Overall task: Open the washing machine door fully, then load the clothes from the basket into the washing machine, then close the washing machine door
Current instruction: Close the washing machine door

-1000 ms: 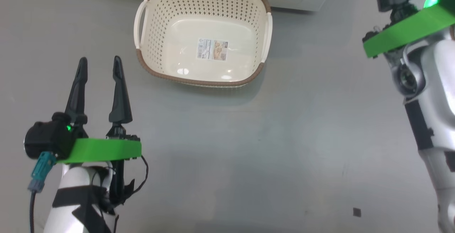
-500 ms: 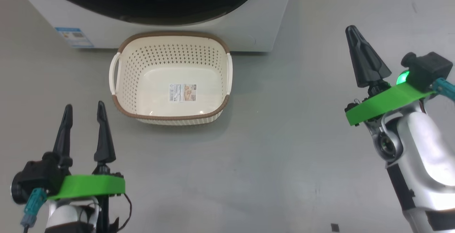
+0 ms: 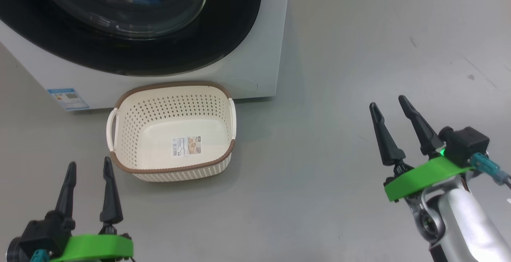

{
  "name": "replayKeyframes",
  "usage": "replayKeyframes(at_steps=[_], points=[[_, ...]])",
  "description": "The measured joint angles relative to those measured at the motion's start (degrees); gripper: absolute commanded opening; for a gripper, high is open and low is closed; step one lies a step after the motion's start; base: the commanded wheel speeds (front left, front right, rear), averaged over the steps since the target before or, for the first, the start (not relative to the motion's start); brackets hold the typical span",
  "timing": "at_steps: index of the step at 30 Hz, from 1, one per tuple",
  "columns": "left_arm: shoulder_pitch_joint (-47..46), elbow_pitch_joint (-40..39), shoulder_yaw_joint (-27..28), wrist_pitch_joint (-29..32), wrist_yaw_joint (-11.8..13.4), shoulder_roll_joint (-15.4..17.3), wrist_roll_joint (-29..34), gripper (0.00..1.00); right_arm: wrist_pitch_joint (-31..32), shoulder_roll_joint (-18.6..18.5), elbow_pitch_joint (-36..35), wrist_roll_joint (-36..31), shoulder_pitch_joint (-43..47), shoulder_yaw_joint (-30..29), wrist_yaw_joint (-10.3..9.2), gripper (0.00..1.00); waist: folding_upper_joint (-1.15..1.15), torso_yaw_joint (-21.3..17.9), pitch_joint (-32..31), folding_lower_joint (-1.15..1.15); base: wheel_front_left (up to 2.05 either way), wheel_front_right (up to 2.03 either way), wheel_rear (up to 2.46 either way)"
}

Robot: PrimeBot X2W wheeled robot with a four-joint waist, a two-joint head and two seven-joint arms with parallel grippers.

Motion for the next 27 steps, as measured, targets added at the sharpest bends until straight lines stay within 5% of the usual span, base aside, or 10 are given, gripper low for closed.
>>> replayKeyframes(at_steps=[27], points=[[4.27,0.01,0.58,0.0,1.2,0.27,1.52,1.0,0.0,1.63,-2.31,-3.34,7.53,-3.1,-0.01,1.0,0.0,0.73,-3.86,0.0,0.0,0.0,0.0]])
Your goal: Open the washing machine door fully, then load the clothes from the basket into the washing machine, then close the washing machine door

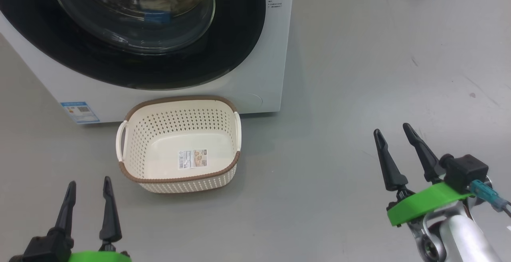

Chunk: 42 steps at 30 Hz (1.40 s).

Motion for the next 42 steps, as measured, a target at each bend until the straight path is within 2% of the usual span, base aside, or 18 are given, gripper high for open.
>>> replayKeyframes(at_steps=[34,35,42], points=[[-0.01,-0.14,-0.57,0.0,0.53,0.0,-0.14,1.0,0.0,0.23,0.14,-0.41,0.05,-0.14,0.0,1.0,0.0,0.58,0.08,0.01,0.0,0.0,0.0],[-0.01,0.15,-0.63,0.01,0.51,-0.1,-0.32,0.0,0.01,0.25,0.44,-0.41,0.06,-0.09,0.01,0.0,0.0,0.58,0.08,0.01,0.0,0.0,0.0],[1.72,7.01,-1.18,0.31,0.51,-1.6,-0.59,0.0,0.21,1.07,6.87,-0.26,4.47,0.74,0.02,0.0,0.0,0.62,0.03,0.01,0.0,0.0,0.0]])
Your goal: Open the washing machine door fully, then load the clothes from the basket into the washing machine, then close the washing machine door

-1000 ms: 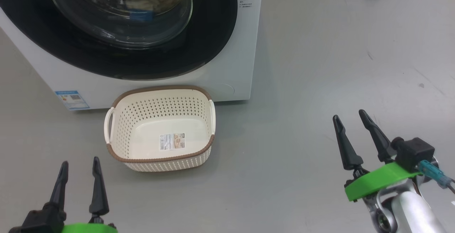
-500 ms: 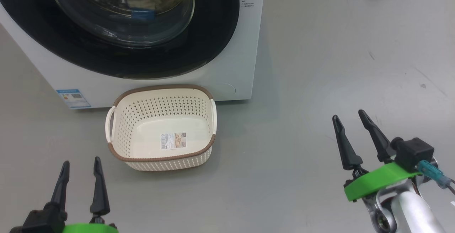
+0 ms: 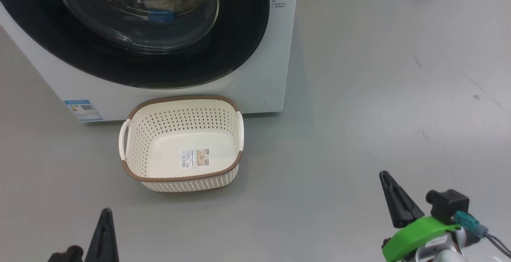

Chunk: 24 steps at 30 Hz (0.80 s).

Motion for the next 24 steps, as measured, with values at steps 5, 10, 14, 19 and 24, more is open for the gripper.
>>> replayKeyframes(at_steps=[5,10,14,19,24], points=[[0.2,0.46,0.0,0.79,-0.01,-0.12,-3.14,0.0,0.66,0.13,0.3,3.2,0.89,0.01,0.0,0.0,0.0,0.19,-0.19,0.0,0.0,0.0,0.0],[0.16,0.51,0.01,1.8,-0.02,-0.12,-7.16,0.0,1.33,0.12,0.25,7.22,0.86,-0.27,0.0,0.0,0.0,0.42,-0.42,0.0,0.0,0.0,0.0],[0.09,0.56,0.03,2.41,-0.03,-0.12,-9.83,0.0,1.9,0.12,0.19,9.85,0.84,-0.57,0.0,0.0,0.0,0.56,-0.57,0.0,0.0,0.0,0.0],[0.02,0.7,0.05,3.23,-0.07,-0.12,-12.51,0.0,2.47,0.12,-0.05,12.49,0.8,-0.83,0.0,0.0,0.0,0.71,-0.73,0.0,0.0,0.0,0.0],[-0.45,0.9,0.09,3.82,-0.08,-0.12,-15.84,0.0,3.15,0.12,-0.11,15.75,0.75,-1.19,0.0,0.0,0.0,0.9,-0.92,0.0,0.0,0.0,0.0]])
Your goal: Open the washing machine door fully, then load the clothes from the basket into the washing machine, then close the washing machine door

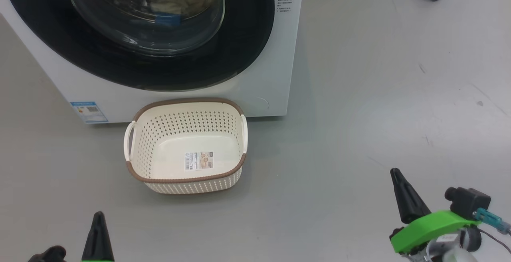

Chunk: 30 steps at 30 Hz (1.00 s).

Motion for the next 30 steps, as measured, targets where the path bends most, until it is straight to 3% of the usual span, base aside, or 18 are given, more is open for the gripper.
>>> replayKeyframes(at_steps=[30], points=[[-2.07,0.67,0.31,5.03,-0.49,0.03,-19.87,0.0,4.52,-0.01,-0.65,19.31,-0.88,-2.96,-0.01,0.0,0.0,1.1,-1.12,0.0,0.0,0.0,0.0]])
